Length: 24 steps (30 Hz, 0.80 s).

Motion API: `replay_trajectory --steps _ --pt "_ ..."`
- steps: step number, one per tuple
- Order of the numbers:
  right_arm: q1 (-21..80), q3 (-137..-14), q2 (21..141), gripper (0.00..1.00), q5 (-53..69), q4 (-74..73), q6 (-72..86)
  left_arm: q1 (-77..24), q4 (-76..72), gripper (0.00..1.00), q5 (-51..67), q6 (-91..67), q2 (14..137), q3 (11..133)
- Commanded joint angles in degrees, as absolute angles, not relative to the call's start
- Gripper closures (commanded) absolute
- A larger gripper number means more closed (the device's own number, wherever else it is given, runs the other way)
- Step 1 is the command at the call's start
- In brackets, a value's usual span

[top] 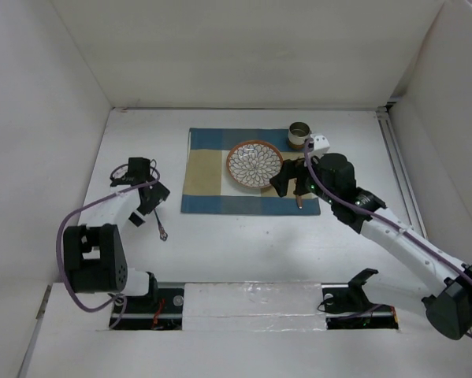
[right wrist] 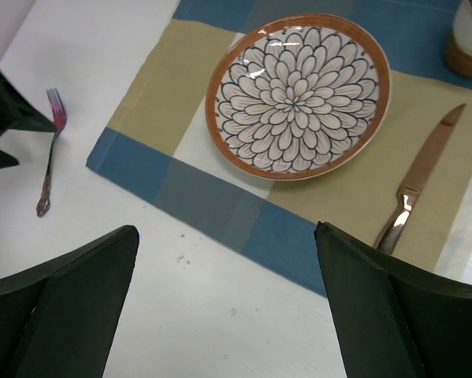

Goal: Set the dinner table for one person

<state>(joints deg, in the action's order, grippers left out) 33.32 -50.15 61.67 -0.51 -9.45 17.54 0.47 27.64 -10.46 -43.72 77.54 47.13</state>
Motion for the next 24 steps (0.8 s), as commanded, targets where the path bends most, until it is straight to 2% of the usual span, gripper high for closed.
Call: replay_trajectory --steps 1,3,6,10,17,20,22,23,24 --pt "34.01 -49.05 61.35 0.00 3.42 -2.72 16.44 0.70 25.41 0.03 -10.02 -46.14 81.11 45.62" --pt "34.01 -49.04 61.35 0.00 3.43 -2.20 15.91 0.70 24.87 0.08 -10.02 -46.14 82.35 44.82" --pt "34.01 -48.52 60.82 0.00 2.82 -2.20 15.12 0.70 25.49 0.11 -11.68 -46.14 84.02 43.69" --pt "34.01 -47.90 59.50 0.00 2.81 -1.67 15.12 0.70 25.49 0.27 -11.69 -46.66 84.64 41.23" --pt "34.01 -46.85 56.43 0.00 0.97 -1.67 15.12 0.18 27.95 0.56 -11.95 -46.67 94.38 44.47" --pt "33.49 -45.71 55.28 0.00 0.97 -1.67 15.12 -0.35 27.95 0.58 -11.34 -46.67 97.11 44.47" --pt "33.49 -45.70 55.28 0.00 0.97 -1.67 15.12 -0.35 27.95 0.63 -11.34 -46.67 97.82 44.47" --pt "33.49 -45.70 55.28 0.00 0.97 -1.67 15.12 -0.35 27.25 0.67 -11.34 -46.67 97.82 44.47" --pt "33.49 -45.70 55.28 0.00 0.97 -1.67 15.12 -0.35 26.72 0.80 -11.34 -46.67 97.82 44.47"
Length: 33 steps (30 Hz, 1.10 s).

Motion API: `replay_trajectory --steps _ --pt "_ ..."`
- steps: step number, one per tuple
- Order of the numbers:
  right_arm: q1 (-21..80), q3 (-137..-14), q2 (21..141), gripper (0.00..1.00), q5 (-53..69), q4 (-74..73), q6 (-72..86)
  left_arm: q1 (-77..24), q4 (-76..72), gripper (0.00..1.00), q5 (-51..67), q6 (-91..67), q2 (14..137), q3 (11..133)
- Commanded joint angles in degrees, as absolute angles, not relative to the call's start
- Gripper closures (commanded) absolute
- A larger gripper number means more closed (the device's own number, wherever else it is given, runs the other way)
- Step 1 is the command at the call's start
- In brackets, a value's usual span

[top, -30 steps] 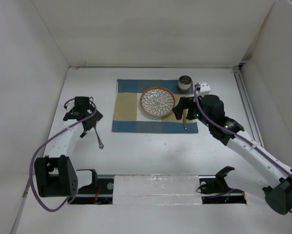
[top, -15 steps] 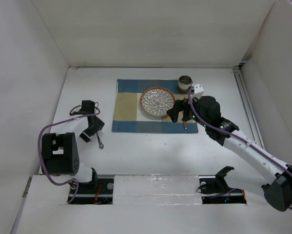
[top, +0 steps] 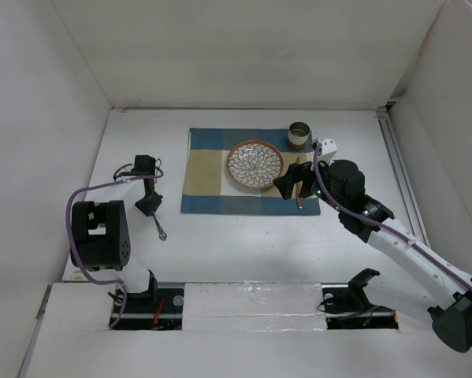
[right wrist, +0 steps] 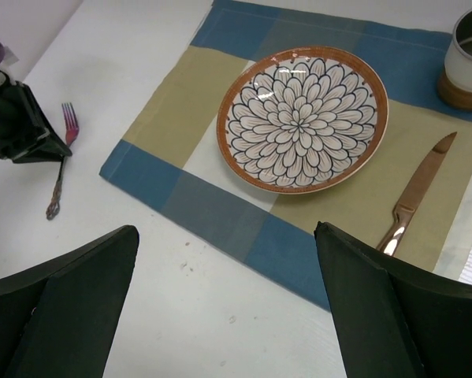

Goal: Set the dinner table for one person

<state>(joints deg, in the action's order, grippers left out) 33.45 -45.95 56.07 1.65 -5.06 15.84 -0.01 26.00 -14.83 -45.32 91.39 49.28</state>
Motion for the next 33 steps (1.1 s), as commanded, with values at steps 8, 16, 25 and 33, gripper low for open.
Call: replay_trajectory --steps 8,16,25,33 --pt "32.43 -44.56 55.81 0.00 0.97 -0.62 15.12 -2.45 31.54 1.00 -17.65 -48.16 92.49 47.63" --pt "30.32 -43.51 55.28 0.00 -0.09 -0.62 15.64 -8.96 37.65 1.00 -24.12 -35.20 81.21 65.64" --pt "28.65 -43.51 55.28 0.00 0.97 -0.62 16.35 -12.47 33.13 1.00 0.89 -20.84 98.31 82.95" --pt "27.60 -42.45 56.51 0.00 2.19 -1.76 16.35 -20.57 38.76 1.00 -1.93 -15.73 112.67 93.52"
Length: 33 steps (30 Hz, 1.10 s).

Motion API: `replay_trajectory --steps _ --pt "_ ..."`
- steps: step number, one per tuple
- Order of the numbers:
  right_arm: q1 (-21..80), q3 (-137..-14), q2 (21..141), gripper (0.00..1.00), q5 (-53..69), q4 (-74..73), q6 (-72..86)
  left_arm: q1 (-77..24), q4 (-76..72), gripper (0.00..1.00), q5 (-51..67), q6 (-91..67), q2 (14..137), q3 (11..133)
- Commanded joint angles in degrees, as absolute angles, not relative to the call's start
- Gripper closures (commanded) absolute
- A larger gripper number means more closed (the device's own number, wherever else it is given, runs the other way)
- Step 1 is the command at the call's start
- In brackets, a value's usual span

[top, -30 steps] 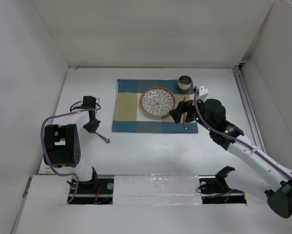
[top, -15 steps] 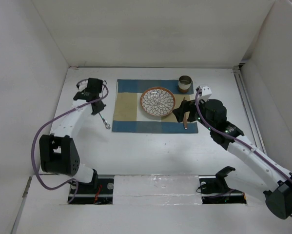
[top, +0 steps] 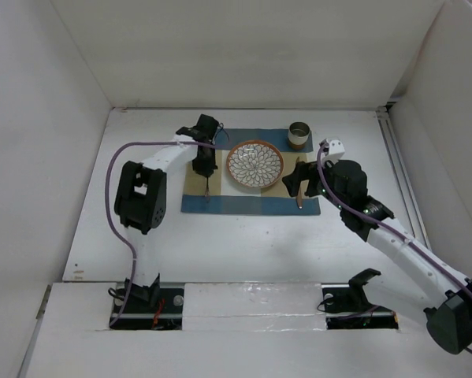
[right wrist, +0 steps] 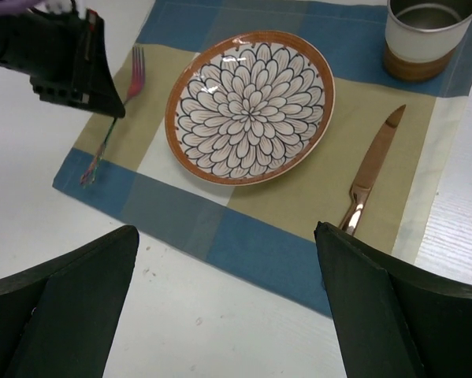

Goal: Set the dinner table for one person

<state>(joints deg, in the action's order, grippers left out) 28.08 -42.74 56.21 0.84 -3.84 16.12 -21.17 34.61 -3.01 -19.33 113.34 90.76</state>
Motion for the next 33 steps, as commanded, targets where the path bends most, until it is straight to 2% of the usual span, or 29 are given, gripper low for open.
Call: replay_trajectory --steps 1,33 --pt "27.60 -42.45 57.04 0.00 2.20 -1.76 16.35 -20.57 39.89 1.00 -1.93 -15.73 113.46 95.34" --pt "27.60 -42.45 61.08 0.00 2.72 -1.76 15.82 -20.57 38.76 1.00 -1.41 -19.60 122.95 101.69"
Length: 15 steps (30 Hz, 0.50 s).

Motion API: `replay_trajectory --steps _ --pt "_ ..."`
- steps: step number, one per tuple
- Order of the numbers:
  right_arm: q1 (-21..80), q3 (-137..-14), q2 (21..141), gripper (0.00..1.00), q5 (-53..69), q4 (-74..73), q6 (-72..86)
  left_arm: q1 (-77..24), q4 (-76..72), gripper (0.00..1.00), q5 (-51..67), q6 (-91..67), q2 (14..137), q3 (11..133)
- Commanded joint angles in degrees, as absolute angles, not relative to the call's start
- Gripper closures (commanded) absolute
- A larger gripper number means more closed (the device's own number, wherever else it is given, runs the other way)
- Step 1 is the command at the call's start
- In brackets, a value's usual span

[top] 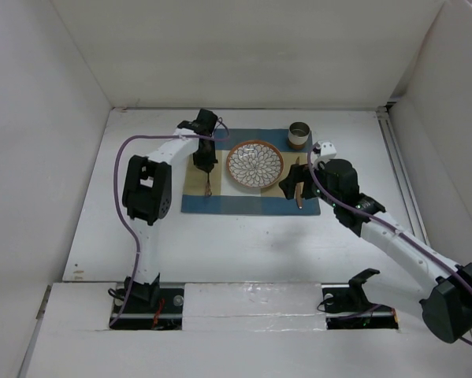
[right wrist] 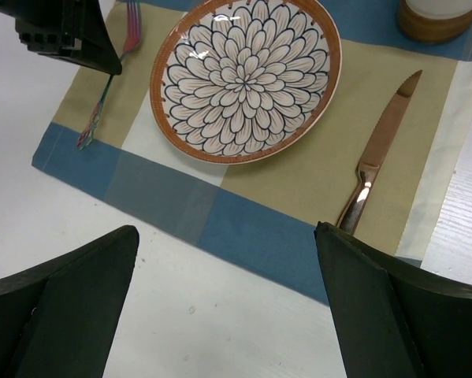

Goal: Set the dinner table for one person

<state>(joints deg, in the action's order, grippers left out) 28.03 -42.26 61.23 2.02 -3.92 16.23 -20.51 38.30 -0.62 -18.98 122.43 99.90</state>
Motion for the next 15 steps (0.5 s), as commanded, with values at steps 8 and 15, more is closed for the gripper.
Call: replay_trajectory --steps 8,15 --pt "27.60 -42.45 61.08 0.00 2.72 -1.76 15.82 -20.57 38.76 1.00 -0.62 -20.13 122.96 100.55" --pt "27.60 -42.45 61.61 0.00 3.25 -1.76 15.82 -20.57 38.06 1.00 -0.09 -20.65 122.96 99.23"
